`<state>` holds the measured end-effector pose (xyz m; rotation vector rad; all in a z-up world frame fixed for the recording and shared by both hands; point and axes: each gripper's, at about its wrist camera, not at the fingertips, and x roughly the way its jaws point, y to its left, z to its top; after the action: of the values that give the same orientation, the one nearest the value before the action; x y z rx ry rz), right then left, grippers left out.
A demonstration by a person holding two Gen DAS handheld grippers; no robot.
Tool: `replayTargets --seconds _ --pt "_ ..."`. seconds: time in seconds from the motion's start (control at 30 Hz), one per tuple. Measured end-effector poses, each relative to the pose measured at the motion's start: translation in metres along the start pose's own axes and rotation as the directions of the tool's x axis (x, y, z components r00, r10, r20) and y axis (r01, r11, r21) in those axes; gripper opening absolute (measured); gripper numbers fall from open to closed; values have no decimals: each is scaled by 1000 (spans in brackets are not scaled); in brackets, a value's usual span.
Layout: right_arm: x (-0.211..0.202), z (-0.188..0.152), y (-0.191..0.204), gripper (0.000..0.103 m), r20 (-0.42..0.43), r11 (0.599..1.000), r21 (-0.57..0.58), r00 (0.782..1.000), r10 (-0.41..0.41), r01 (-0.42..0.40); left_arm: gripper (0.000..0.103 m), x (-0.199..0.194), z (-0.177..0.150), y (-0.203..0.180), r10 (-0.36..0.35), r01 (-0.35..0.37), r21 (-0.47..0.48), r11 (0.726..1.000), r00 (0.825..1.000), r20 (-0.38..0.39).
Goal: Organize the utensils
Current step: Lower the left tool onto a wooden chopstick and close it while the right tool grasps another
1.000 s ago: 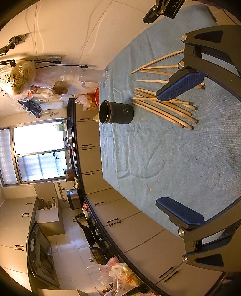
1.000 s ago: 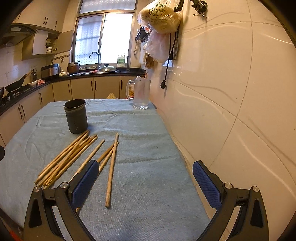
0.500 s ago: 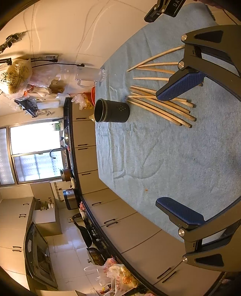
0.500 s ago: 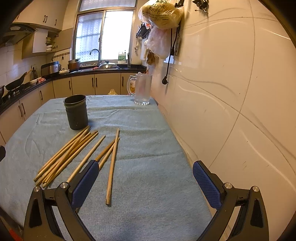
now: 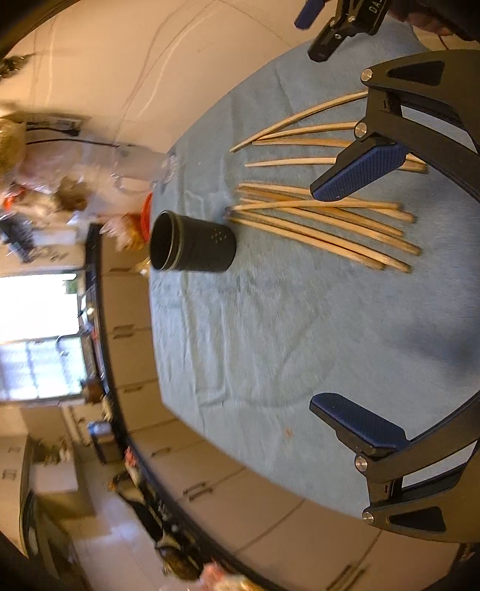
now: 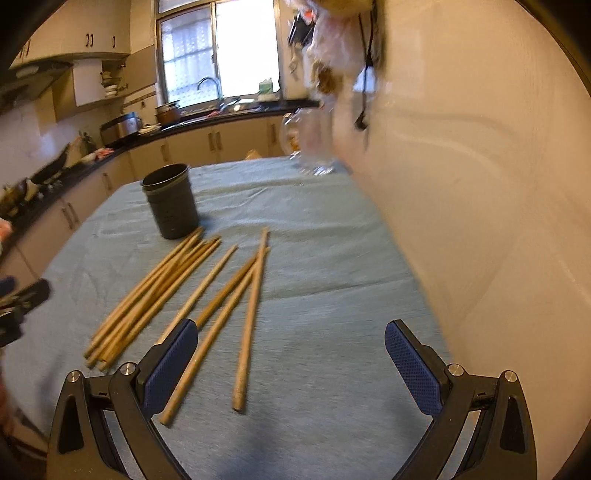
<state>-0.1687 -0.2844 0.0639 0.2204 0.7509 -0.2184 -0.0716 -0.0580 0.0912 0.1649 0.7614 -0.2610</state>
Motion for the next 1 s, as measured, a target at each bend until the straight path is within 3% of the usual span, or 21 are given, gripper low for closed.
replayTargets --seconds 0.1,0.17,0.33,0.4,0.57,0.63,0.7,0.83,1.0 --pt "22 10 -4 92 -60 998 8 997 58 -58 89 30 16 -7 -16 18 44 999 999 -46" --pt "37 17 -5 82 -102 998 9 992 67 -67 74 47 22 -13 -42 47 64 997 995 -90" --pt "76 39 -10 68 -183 994 19 977 105 -103 70 89 37 -32 -114 130 92 987 980 -161" --pt "90 46 -8 63 -206 994 11 973 106 -106 63 106 40 -42 -123 146 116 982 974 -191" --pt "114 50 0 52 -260 990 -12 957 131 -139 30 144 44 -51 -141 181 125 975 950 -278" --pt "120 48 4 49 -274 988 -26 951 141 -154 28 150 46 -49 -176 211 101 972 945 -276" --pt "127 46 8 39 -291 987 -37 946 141 -158 27 154 47 -49 -189 222 95 970 943 -273" --pt "133 43 10 34 -286 988 -41 949 133 -151 27 156 48 -53 -184 219 112 969 948 -262" --pt "131 42 7 32 -281 988 -26 950 137 -151 27 150 44 -53 -237 278 130 952 935 -265"
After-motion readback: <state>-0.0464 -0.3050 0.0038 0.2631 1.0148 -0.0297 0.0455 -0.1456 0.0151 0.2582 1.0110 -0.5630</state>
